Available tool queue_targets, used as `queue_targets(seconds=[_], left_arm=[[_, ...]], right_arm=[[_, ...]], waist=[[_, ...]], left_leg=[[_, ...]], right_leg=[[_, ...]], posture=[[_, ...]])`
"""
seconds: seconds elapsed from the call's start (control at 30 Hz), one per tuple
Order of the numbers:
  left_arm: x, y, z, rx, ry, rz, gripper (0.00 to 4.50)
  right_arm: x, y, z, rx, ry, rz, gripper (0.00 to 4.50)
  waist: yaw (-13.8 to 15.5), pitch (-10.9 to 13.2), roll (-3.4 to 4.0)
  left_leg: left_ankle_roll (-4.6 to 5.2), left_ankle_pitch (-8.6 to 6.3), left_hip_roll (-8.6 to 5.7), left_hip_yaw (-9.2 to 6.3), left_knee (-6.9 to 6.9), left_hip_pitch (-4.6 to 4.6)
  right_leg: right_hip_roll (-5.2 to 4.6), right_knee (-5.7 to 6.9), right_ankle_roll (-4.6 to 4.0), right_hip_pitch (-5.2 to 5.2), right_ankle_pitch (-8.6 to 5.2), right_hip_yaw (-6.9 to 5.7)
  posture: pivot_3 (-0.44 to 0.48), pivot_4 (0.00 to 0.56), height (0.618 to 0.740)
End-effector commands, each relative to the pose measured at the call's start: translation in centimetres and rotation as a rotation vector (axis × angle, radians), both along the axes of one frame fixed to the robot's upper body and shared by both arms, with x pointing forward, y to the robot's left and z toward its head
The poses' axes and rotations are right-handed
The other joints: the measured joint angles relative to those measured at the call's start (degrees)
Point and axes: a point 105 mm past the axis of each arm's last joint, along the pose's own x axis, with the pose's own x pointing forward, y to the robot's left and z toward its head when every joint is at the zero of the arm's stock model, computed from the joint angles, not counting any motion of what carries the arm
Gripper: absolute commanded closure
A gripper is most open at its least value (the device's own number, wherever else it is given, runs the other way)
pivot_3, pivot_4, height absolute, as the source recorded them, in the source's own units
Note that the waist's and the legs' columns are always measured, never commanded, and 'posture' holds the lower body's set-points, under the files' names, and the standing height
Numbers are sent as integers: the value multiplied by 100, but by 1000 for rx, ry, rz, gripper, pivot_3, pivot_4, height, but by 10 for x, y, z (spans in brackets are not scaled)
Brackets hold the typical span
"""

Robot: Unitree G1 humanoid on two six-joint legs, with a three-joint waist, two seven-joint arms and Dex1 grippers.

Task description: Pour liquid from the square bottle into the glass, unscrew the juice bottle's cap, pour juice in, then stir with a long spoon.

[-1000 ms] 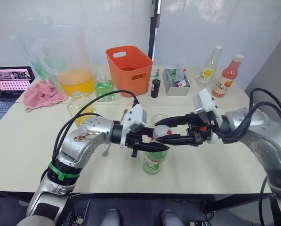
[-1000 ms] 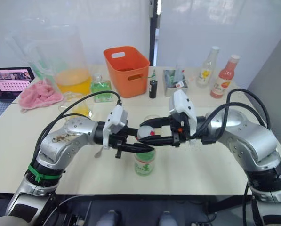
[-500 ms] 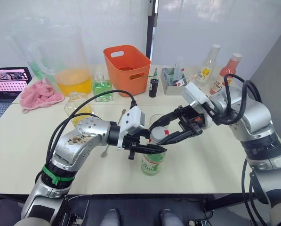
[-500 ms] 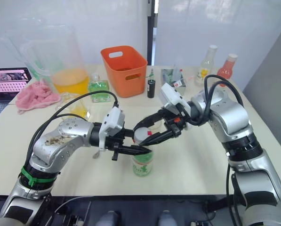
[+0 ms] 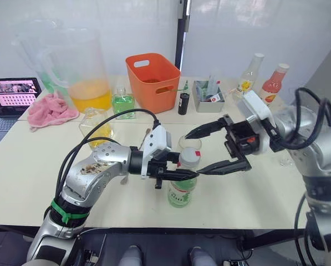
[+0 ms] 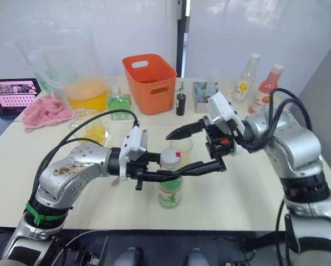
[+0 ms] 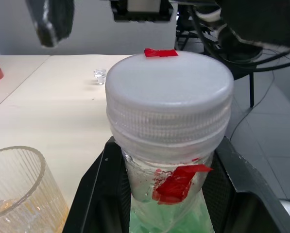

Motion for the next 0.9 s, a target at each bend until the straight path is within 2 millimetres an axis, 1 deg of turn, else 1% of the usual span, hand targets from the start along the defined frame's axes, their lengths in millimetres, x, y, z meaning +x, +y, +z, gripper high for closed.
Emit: queue_targets(seconds=[0.03, 0.07, 0.13, 0.2, 0.3, 0.43, 0.6, 0.67, 0.73, 0.87, 0.9], left_arm=[[0, -3, -1, -2, 12, -6, 3067], [0, -4, -1, -2, 13, -4, 3067], [2, -6, -1, -9, 15, -5, 3067], [4, -8, -1, -14, 17, -3, 3067], [6, -11, -1, -17, 23, -6, 3067], [6, -14, -1, -19, 31, -16, 3067], [7, -18, -1, -22, 35, -32, 3067], [4, -19, 1, -33, 31, -52, 3067], [4, -20, 1, -38, 33, -58, 3067], [5, -19, 1, -38, 31, -42, 3067], [5, -18, 1, -38, 33, -37, 3067]], right_arm=[[-12, 0, 12, 65, -9, -119, 49], [-14, 0, 12, 75, 6, -140, 49], [-16, 1, 2, 99, 31, -255, 49], [-19, 2, -3, 121, 41, -328, 49], [-21, 5, -3, 163, 48, -416, 49], [-21, 8, -3, 182, 55, -484, 49], [-23, 12, -4, 201, 68, -517, 49], [-25, 12, -8, 204, 93, -516, 579], [-25, 11, -16, 179, 108, -526, 1241], [-24, 11, -17, 183, 122, -527, 2572], [-24, 11, -18, 180, 124, -524, 2762]], waist=[[2, 0, 0], [6, 0, 0], [22, -1, -1], [33, -1, -2], [38, -1, -2], [41, -1, -2], [46, -1, -2], [50, -1, -2], [62, -1, -2], [55, -1, -2], [55, -1, -2]], left_leg=[[0, 0, 0, 1, 1, 0], [0, 0, 0, 0, 1, 0], [0, 0, 0, 0, 3, 0], [0, 0, 0, -2, 4, 1], [0, 0, -2, -1, 10, -2], [0, 0, -2, -2, 15, -3], [1, 0, -2, -4, 16, -3], [1, 0, -2, -4, 16, -3], [1, 0, -2, -6, 16, -3], [1, 0, -3, -6, 16, -4], [1, 0, -3, -8, 16, -4]], right_leg=[[0, 0, 0, 0, 0, 0], [0, 0, 0, 0, 0, 1], [0, 0, 0, 2, 0, 1], [0, -1, -1, 6, 0, 0], [0, -7, -2, 8, -1, 2], [0, -8, -35, 11, -17, 2], [0, -14, -37, 16, -18, 2], [0, -17, -37, 18, -18, 2], [0, -19, -37, 21, -19, 1], [0, -22, -37, 22, -18, 2], [0, -22, -37, 22, -19, 1]], posture=[[0, 150, 740], [0, 150, 740], [0, 150, 740], [0, 150, 740], [0, 150, 740], [0, 150, 740], [0, 150, 740], [0, 150, 740], [0, 150, 740], [0, 150, 740], [0, 150, 740]])
